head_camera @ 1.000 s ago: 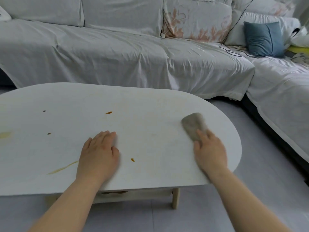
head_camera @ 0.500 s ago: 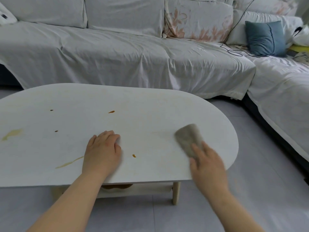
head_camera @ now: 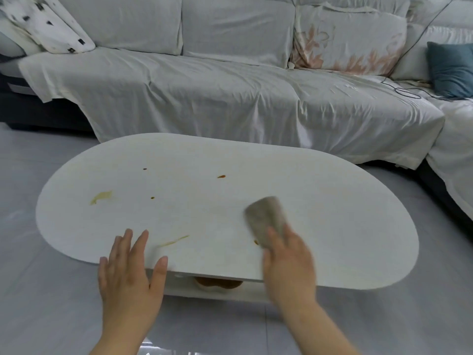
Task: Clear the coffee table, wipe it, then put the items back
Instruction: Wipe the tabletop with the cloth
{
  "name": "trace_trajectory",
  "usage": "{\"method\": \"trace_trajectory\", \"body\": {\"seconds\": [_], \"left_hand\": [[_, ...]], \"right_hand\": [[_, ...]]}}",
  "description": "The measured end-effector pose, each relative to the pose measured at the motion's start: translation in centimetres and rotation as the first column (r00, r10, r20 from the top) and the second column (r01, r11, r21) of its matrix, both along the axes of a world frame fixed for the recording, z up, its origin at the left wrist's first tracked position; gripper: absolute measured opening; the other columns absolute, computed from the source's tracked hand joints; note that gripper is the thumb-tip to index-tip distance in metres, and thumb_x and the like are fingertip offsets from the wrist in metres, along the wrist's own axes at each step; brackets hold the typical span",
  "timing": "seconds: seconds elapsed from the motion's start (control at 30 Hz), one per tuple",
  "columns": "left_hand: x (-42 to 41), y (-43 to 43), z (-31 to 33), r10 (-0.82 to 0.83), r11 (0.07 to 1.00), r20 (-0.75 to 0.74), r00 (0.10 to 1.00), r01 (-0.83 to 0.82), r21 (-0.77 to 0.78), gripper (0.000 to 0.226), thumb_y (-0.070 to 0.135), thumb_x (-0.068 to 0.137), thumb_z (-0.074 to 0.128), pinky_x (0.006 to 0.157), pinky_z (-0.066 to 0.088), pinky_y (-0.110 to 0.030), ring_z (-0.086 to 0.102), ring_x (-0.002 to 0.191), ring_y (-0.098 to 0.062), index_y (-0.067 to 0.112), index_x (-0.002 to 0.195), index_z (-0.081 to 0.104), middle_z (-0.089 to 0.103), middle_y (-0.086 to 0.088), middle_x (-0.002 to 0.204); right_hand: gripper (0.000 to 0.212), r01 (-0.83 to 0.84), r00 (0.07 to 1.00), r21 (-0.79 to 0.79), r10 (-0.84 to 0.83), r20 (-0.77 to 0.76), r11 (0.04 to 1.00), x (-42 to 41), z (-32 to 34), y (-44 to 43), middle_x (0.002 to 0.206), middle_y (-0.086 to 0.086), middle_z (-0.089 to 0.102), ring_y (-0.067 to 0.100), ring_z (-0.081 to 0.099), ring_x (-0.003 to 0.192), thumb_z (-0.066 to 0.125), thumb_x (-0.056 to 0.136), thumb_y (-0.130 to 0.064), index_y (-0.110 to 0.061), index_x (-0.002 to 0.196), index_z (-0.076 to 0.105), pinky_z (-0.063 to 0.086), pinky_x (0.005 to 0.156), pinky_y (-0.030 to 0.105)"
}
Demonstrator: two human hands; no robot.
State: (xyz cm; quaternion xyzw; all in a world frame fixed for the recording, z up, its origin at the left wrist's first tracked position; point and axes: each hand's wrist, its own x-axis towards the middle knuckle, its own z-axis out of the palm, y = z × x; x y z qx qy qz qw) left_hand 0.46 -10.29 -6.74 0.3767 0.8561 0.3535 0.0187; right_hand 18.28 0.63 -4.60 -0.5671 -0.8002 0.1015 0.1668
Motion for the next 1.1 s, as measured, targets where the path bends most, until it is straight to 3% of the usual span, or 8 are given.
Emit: {"method": "trace_trajectory", "body": {"seconds": [0.1, 0.23, 0.33, 0.53, 0.63, 0.73, 0.97, 1.1], "left_hand": [[-0.9, -0.2, -1.2, 0.035, 0.997, 0.033, 0.999, -0.033, -0.066, 0.059, 0.042, 0.085, 0.046, 0.113, 0.001, -0.043, 0.012, 0.142, -0.024, 0.013, 0.135, 0.035, 0.025, -0.011, 0.151], [-1.1, -0.2, -1.9, 0.021, 0.993, 0.000, 1.000, -0.021, -0.114, 0.068, 0.057, 0.081, 0.033, 0.111, -0.010, -0.039, 0.002, 0.143, -0.017, 0.021, 0.138, 0.028, 0.017, -0.003, 0.154], [-1.3, -0.1, -1.9, 0.034, 0.994, -0.021, 0.999, -0.036, -0.106, 0.077, 0.061, 0.072, 0.018, 0.108, -0.016, -0.036, 0.000, 0.143, -0.015, 0.024, 0.138, 0.027, 0.016, 0.000, 0.154], [-2.0, 0.2, -2.1, 0.021, 0.996, -0.030, 0.999, -0.024, -0.086, 0.060, 0.047, 0.084, 0.043, 0.104, -0.022, -0.032, 0.000, 0.142, -0.011, 0.022, 0.137, 0.029, 0.015, 0.002, 0.154], [-2.1, 0.1, -2.2, 0.009, 0.996, -0.041, 0.999, -0.013, -0.091, 0.061, 0.049, 0.084, 0.041, 0.098, -0.028, -0.026, -0.002, 0.142, -0.010, 0.024, 0.137, 0.028, 0.013, 0.003, 0.155], [-2.4, 0.1, -2.2, -0.002, 0.993, -0.065, 0.998, -0.005, -0.120, 0.061, 0.051, 0.084, 0.039, 0.094, -0.032, -0.024, -0.004, 0.142, -0.010, 0.024, 0.137, 0.027, 0.011, 0.004, 0.155], [-3.1, 1.7, -0.5, 0.030, 0.995, -0.032, 0.999, -0.033, -0.095, 0.048, 0.043, 0.081, 0.032, 0.110, -0.008, -0.041, 0.031, 0.135, -0.021, 0.015, 0.111, 0.057, 0.047, -0.006, 0.138], [-3.6, 2.7, -0.4, 0.030, 0.993, -0.101, 0.994, -0.041, -0.109, 0.056, 0.039, 0.079, 0.022, 0.110, 0.010, -0.041, 0.041, 0.130, -0.023, 0.018, 0.115, 0.059, 0.054, -0.006, 0.132]], "right_hand": [[0.041, -0.254, 0.964, 0.087, 0.246, 0.098, 0.963, -3.3, -0.1, -2.0, 0.099, 0.008, 0.075, 0.022, 0.072, 0.080, 0.078, 0.051, -0.025, -0.022, 0.092, 0.073, 0.059, 0.065, 0.032], [0.042, -0.127, 0.991, 0.018, 0.126, 0.050, 0.992, -2.8, 0.0, 1.3, 0.143, 0.011, 0.044, 0.025, 0.048, 0.125, 0.048, 0.088, -0.020, -0.021, 0.131, 0.048, 0.036, 0.107, 0.034], [0.047, 0.046, 0.999, -0.030, -0.045, 0.030, 0.999, -3.8, -0.2, 2.5, 0.154, 0.005, 0.021, 0.024, 0.024, 0.138, 0.031, 0.095, -0.028, -0.026, 0.142, 0.027, 0.016, 0.115, 0.034], [0.039, -0.374, 0.927, 0.105, 0.369, 0.067, 0.921, -6.3, -0.7, 0.1, 0.117, 0.014, 0.067, 0.027, 0.067, 0.099, 0.060, 0.071, -0.019, -0.019, 0.109, 0.067, 0.054, 0.085, 0.038], [0.044, -0.252, 0.966, 0.030, 0.249, 0.074, 0.967, -3.9, -0.4, 4.5, 0.147, 0.009, 0.039, 0.026, 0.042, 0.128, 0.044, 0.090, -0.021, -0.025, 0.134, 0.043, 0.027, 0.108, 0.029], [0.046, 0.029, 0.997, -0.011, -0.028, 0.071, 1.000, -3.5, -0.1, 7.4, 0.151, 0.010, 0.029, 0.029, 0.033, 0.132, 0.036, 0.093, -0.023, -0.022, 0.139, 0.034, 0.019, 0.112, 0.034], [0.045, -0.427, 0.904, 0.019, 0.426, 0.039, 0.904, -8.8, -1.4, 4.7, 0.151, 0.004, 0.032, 0.022, 0.032, 0.133, 0.041, 0.091, -0.024, -0.028, 0.135, 0.040, 0.015, 0.114, 0.031], [0.044, -0.291, 0.954, 0.041, 0.287, 0.087, 0.956, -6.4, -0.7, 10.0, 0.150, 0.008, 0.033, 0.025, 0.036, 0.132, 0.042, 0.091, -0.022, -0.025, 0.136, 0.040, 0.019, 0.109, 0.027]]}}
